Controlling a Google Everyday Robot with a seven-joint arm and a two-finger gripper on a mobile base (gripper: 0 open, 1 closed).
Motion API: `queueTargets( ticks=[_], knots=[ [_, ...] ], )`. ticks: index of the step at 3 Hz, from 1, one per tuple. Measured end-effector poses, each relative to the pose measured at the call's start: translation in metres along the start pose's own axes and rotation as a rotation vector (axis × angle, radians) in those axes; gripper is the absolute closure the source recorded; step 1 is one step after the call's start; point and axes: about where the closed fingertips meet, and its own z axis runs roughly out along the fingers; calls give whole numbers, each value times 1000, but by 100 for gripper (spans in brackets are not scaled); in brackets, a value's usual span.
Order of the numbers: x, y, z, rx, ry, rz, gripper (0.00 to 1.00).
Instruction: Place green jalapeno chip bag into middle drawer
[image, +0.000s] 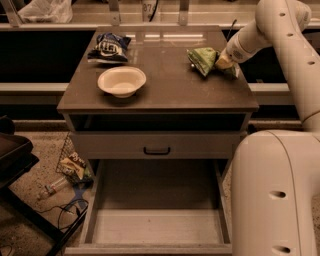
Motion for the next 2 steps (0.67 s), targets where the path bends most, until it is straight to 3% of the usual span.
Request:
queueTargets(
  ticks=[2],
  knots=[
    [3,-1,-16,1,15,24,100]
  ],
)
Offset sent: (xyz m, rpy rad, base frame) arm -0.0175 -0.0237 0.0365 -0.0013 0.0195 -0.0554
